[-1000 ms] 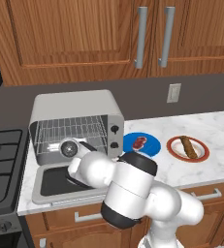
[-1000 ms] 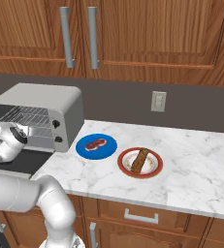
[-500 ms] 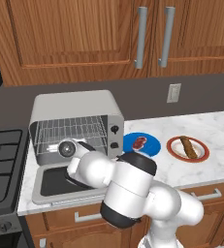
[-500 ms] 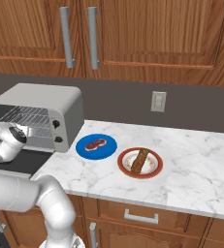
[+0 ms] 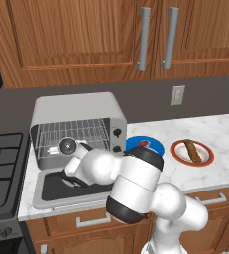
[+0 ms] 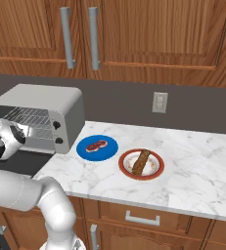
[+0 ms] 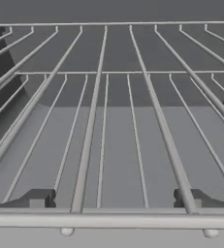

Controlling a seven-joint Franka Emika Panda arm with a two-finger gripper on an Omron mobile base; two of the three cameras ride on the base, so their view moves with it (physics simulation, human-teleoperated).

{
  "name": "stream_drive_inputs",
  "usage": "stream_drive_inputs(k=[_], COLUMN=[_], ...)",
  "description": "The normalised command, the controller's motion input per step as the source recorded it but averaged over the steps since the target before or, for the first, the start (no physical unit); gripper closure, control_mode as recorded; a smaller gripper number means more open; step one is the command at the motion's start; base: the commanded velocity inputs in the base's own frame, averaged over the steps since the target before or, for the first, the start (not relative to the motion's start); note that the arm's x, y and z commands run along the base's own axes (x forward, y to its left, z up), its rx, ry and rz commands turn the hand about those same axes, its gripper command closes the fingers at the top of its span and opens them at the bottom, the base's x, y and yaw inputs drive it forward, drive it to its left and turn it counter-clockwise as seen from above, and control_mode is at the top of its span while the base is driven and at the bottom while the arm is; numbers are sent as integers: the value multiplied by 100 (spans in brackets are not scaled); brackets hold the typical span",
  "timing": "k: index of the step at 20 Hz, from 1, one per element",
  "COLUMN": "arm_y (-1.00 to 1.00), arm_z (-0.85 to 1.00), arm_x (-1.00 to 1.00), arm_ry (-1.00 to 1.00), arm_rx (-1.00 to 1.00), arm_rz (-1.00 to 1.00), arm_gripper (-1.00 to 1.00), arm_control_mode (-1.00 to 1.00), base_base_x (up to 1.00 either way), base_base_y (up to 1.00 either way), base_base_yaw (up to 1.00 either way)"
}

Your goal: Open the toaster oven door. Place the baguette on the top rack in the toaster oven and place the steak on the bottom rack.

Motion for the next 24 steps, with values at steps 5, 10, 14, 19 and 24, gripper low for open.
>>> stream_drive_inputs(k=[5,10,14,19,24], arm_y=[9,11,11,8,5], arm_z=[-45,-49,-51,-54,-55], arm_x=[-33,-47,-52,-58,-65], arm_ry=[10,11,12,13,15], arm_rx=[0,0,0,0,0], arm_rz=[4,4,3,1,0], arm_gripper=[-100,-100,-100,-100,-100], arm_control_mode=[-100,-100,-100,-100,-100], base_base_x=[0,0,0,0,0], base_base_y=[0,0,0,0,0], base_base_yaw=[0,0,0,0,0])
